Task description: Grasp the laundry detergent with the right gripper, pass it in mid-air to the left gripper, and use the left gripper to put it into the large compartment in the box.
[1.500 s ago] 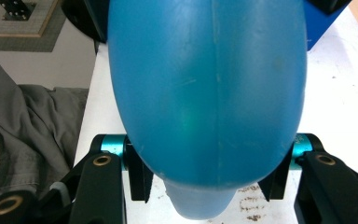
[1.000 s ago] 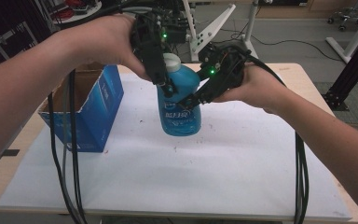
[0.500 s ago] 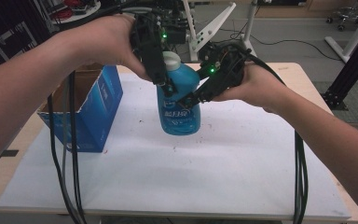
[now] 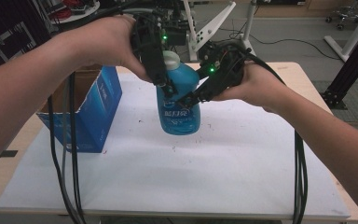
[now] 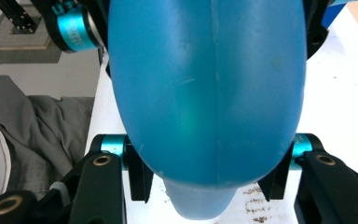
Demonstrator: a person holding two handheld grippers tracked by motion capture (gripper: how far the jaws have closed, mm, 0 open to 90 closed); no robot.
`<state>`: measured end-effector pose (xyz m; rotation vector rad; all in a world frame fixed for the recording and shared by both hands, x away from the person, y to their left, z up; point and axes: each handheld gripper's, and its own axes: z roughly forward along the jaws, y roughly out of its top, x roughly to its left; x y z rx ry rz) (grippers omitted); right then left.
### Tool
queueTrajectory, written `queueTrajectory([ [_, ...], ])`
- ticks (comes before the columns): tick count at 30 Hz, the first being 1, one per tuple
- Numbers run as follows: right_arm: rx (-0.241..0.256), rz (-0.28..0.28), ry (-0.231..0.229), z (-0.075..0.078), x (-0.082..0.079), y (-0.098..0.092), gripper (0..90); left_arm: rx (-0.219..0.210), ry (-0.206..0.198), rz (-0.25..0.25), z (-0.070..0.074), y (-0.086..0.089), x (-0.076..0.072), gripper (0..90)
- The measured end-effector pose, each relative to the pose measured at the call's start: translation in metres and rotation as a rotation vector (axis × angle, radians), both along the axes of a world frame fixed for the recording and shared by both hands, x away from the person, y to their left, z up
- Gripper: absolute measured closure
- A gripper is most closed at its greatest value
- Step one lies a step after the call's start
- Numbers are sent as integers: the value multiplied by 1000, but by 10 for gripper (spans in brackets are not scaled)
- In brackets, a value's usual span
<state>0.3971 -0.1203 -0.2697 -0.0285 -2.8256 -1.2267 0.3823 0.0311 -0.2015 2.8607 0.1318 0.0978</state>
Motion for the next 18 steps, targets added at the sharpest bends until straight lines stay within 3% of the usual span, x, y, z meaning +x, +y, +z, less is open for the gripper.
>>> queueTrajectory([
  [18,-2,-4,-14,1,0,-1,475,-1,12,3,0,0,0,359],
])
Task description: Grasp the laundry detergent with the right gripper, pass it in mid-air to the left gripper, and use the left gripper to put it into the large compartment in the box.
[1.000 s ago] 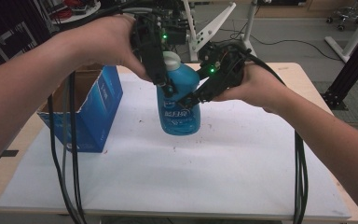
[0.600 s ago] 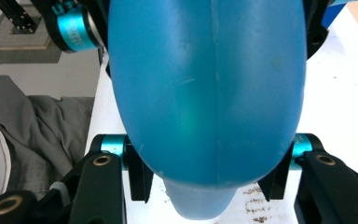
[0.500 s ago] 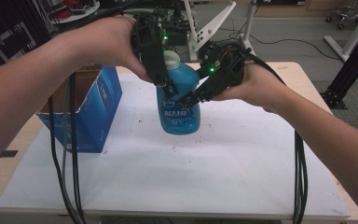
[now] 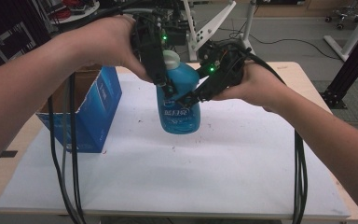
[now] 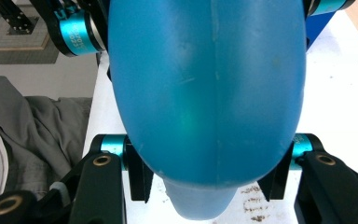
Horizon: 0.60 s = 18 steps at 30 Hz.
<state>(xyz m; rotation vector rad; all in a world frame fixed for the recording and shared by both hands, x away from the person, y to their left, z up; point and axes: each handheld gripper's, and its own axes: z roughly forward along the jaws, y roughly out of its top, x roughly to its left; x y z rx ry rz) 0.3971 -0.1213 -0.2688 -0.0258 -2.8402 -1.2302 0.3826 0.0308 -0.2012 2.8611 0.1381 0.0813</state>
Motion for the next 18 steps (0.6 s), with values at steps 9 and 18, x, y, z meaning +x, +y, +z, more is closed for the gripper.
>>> queueTrajectory([
  [9,-1,-1,-1,0,0,-1,475,-4,5,2,0,0,1,374],
  [18,-2,-4,-4,0,0,0,474,-5,1,6,0,0,0,378],
])
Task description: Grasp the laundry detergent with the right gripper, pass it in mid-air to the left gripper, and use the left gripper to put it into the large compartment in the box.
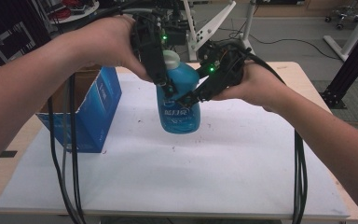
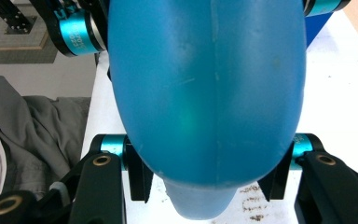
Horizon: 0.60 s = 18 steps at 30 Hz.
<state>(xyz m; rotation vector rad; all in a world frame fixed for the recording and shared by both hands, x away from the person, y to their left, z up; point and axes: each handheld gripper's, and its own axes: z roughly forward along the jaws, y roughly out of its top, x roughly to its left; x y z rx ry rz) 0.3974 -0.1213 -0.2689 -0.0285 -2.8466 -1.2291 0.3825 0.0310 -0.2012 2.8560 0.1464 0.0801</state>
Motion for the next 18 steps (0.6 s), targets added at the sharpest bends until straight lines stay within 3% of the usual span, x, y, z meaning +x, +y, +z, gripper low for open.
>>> queueTrajectory([
  [10,12,13,11,0,-1,0,437,-32,15,-3,2,2,1,382],
  [11,6,20,2,0,-1,0,414,-38,20,0,2,2,2,382],
  [12,-6,20,11,-2,-3,1,314,-40,24,2,2,4,2,382],
  [16,-22,0,7,-5,-5,3,224,-33,23,3,1,6,1,382],
  [18,-22,-1,19,-4,-3,2,223,-31,23,1,1,7,0,382],
])
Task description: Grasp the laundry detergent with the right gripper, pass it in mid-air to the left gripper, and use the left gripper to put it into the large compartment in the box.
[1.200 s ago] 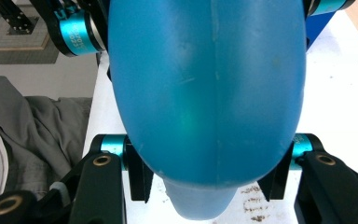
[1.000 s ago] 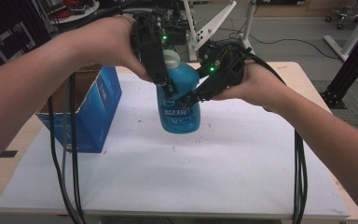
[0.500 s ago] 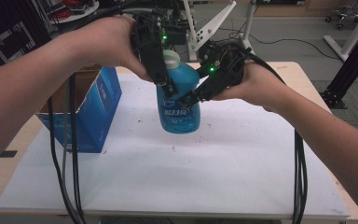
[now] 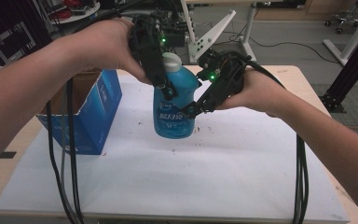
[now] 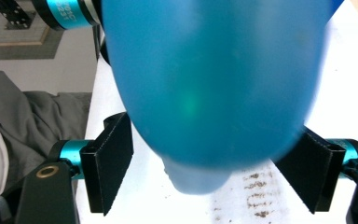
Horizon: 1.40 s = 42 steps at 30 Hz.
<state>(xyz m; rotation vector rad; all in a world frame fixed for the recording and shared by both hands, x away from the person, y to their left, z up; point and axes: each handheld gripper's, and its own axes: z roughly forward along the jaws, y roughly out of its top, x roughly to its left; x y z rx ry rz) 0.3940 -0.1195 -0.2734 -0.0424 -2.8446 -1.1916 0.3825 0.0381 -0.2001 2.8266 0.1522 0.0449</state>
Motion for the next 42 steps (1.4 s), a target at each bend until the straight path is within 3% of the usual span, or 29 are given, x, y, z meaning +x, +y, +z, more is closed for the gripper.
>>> queueTrajectory([
  [11,-93,-58,25,-7,5,-18,206,-15,14,21,2,11,-1,382],
  [21,-206,-136,-10,-14,9,-49,207,-48,17,84,13,29,-3,382],
  [26,-255,-187,-13,-18,11,-69,207,-67,3,167,26,45,-3,382],
  [29,-258,-199,-10,-18,12,-76,207,-78,-1,225,35,56,-3,382],
  [30,-261,-217,-5,-18,13,-82,207,-92,-13,268,41,64,-3,382],
  [32,-270,-236,2,-18,15,-89,207,-96,-20,288,45,68,-4,382],
  [42,-263,-323,9,-17,27,-120,207,-147,-94,513,75,120,-9,383],
])
